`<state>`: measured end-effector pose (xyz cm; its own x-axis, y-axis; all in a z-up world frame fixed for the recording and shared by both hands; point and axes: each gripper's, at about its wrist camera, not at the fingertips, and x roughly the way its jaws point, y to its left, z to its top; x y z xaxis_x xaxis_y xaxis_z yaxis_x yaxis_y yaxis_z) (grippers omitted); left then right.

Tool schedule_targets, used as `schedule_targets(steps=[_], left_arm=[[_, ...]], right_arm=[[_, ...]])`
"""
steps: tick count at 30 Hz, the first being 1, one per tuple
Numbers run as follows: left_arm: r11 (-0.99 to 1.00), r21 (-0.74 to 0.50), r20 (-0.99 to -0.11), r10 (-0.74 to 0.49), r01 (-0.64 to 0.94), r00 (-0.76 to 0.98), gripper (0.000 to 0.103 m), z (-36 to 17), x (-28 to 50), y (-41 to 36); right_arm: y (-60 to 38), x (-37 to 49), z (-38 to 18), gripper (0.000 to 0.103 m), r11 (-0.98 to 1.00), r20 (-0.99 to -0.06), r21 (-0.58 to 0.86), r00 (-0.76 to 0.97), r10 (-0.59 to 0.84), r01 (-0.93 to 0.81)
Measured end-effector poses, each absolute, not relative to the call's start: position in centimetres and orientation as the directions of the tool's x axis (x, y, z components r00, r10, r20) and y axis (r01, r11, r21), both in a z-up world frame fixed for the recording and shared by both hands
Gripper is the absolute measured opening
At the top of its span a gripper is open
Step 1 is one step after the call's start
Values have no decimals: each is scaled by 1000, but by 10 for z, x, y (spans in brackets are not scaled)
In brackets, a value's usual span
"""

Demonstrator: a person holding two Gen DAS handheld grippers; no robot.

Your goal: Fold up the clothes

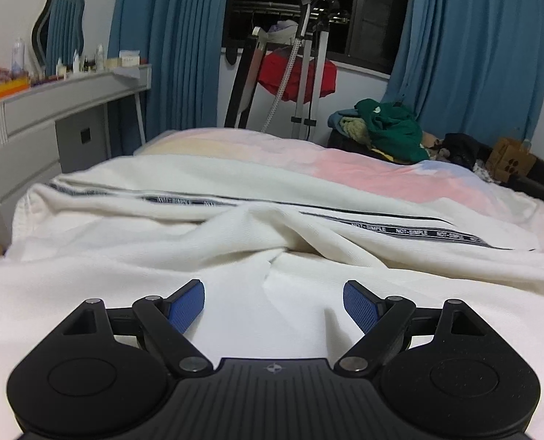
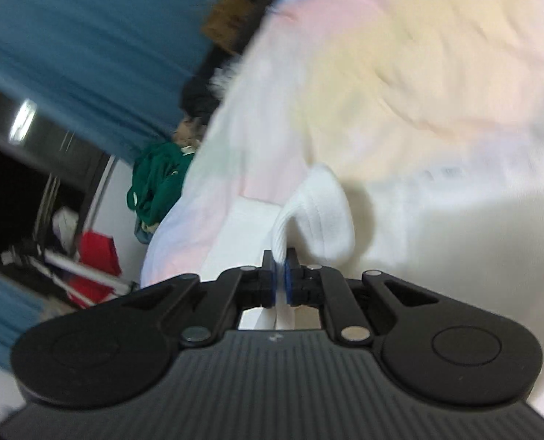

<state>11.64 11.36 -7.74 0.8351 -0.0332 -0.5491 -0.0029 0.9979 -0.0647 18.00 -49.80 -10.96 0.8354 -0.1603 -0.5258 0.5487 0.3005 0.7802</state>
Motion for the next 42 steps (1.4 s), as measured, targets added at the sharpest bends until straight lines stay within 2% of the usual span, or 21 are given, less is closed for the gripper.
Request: schedule_targets(steps=[3,9,13,18,21,23,25,26,29,34,36,38,42], left_arm=[[1000,-22,-537,-18,7,843,84,-74,121,111],[985,171,-537,69,28,841,83,-77,146,102],[992,130,-567,83,-11,820,83,-80,162,111],[999,28,-599,54,-46,799,71,-86,173,131],[999,-6,-603,38,-52,797,59,-88,176,139],[999,-27,-597,21,-46,802,46,-87,174,142],[998,-47,-594,2,-38,804,41,-86,171,144],[998,-56,-592,-5,-35,806,39,-85,169,146],[998,-56,-594,-2,-39,805,30,-84,168,148],[998,-47,-603,4,-40,798,22,-84,165,150],[999,-32,-604,12,-39,797,20,-85,164,148],[999,-21,-601,21,-43,799,20,-85,163,145],[999,-18,-608,26,-46,793,20,-86,164,142]], right_arm=[[-502,176,-116,8,287,-536,789,837,-110,543],[-507,177,-117,8,327,-536,786,842,-64,525],[-508,205,-97,8,361,-561,751,822,-94,553],[-492,272,-31,8,532,-525,678,841,-132,507],[-477,298,24,8,602,-394,699,911,-126,385],[-476,294,45,8,632,-303,707,943,-135,317],[-477,289,66,8,660,-212,707,967,-142,252],[-482,282,62,7,656,-200,709,966,-167,260],[-505,262,13,7,598,-316,705,924,-216,381],[-530,218,-96,5,454,-540,678,811,-225,578],[-532,206,-121,5,404,-568,692,796,-208,599],[-530,203,-118,5,407,-558,697,803,-211,591],[-509,210,-95,7,544,-557,597,793,-249,590]])
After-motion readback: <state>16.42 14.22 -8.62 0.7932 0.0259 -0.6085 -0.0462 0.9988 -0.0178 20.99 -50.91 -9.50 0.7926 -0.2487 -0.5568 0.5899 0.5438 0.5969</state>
